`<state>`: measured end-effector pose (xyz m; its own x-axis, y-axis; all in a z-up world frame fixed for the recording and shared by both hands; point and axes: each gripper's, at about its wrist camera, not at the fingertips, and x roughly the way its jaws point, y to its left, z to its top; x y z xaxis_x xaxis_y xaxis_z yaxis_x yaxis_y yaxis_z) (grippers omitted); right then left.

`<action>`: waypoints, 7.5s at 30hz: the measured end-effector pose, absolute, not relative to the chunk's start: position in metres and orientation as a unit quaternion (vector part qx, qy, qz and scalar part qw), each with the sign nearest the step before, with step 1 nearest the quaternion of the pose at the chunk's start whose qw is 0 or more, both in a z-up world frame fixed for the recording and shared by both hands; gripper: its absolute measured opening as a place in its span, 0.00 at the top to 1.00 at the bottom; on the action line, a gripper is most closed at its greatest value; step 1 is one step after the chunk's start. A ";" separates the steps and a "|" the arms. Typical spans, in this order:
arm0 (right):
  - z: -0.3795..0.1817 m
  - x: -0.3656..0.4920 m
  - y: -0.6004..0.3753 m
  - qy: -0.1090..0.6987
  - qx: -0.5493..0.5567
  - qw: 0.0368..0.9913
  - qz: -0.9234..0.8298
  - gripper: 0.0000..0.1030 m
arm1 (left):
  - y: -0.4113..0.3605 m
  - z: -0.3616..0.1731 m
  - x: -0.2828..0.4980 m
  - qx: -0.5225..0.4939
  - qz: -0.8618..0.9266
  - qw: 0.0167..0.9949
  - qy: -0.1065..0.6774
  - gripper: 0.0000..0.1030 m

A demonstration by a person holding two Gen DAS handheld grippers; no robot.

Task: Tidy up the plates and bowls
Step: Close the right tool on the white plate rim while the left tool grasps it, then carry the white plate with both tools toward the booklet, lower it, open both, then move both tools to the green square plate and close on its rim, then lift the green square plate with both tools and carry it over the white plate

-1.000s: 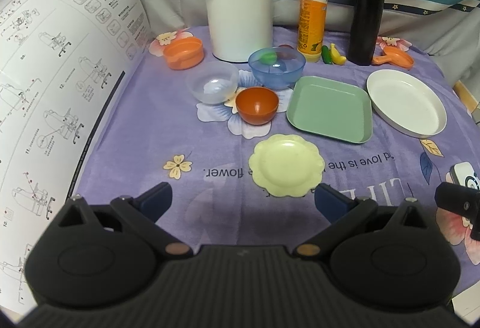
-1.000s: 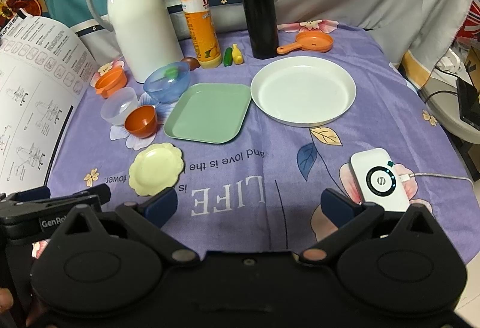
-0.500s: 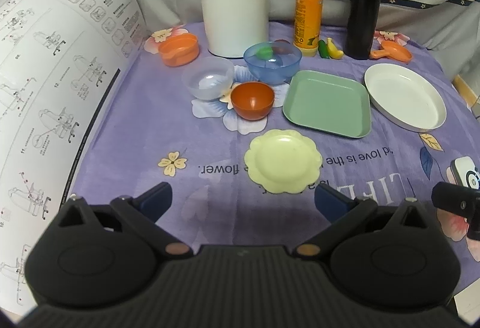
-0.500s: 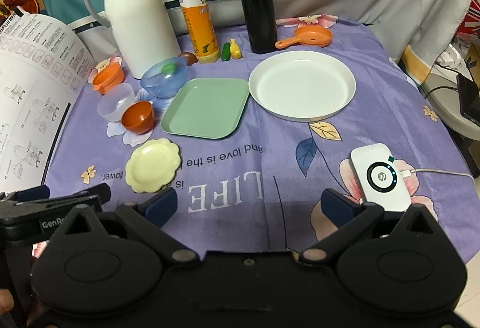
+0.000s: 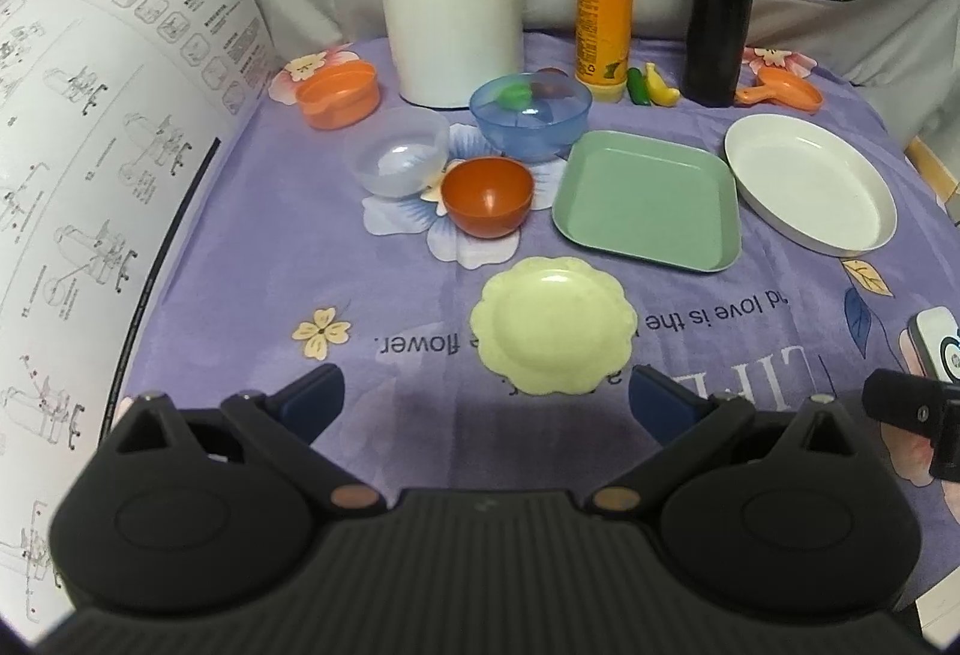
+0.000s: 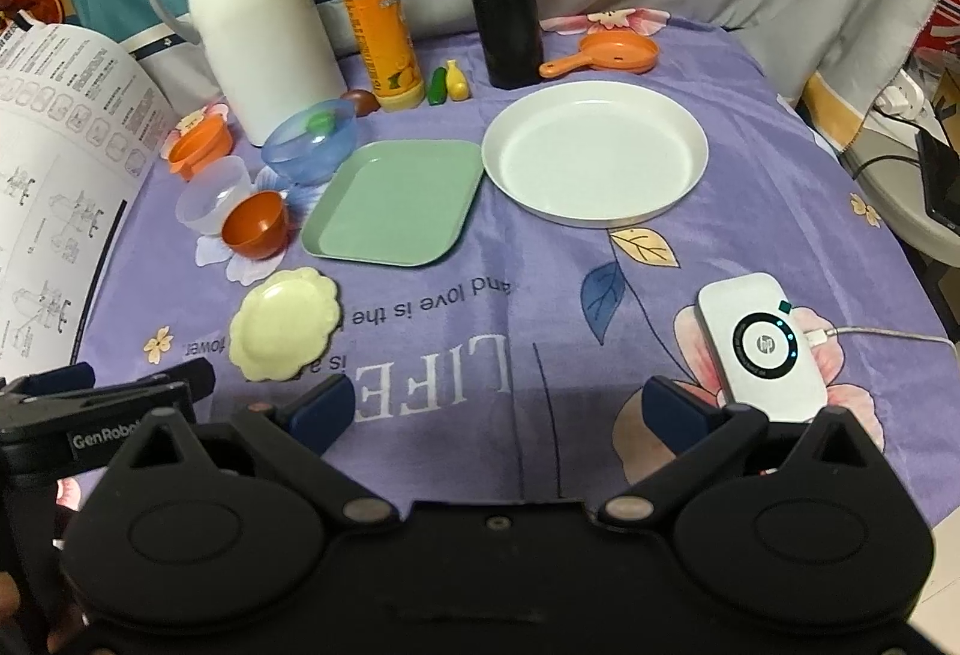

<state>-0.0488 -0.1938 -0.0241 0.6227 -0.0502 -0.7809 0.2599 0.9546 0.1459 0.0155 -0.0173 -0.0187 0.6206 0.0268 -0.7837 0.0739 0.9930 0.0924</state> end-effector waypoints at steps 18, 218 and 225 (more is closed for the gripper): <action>-0.046 0.012 -0.281 0.410 0.134 0.893 -0.130 0.00 | -0.087 -0.034 0.079 0.088 -0.088 0.901 0.416 0.00; -0.094 0.073 -0.299 0.429 0.192 0.878 -0.093 0.75 | -0.107 -0.091 0.150 0.051 -0.172 0.860 0.477 0.33; -0.098 0.088 -0.301 0.410 0.202 0.884 -0.095 0.74 | -0.121 -0.096 0.151 0.070 -0.184 0.854 0.481 0.46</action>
<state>0.0881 -0.3014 -0.0982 0.6449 -0.0026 -0.7642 0.3342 0.9002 0.2790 0.1510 -0.1205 -0.0963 0.4691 -0.2472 -0.8478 0.3822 0.9223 -0.0574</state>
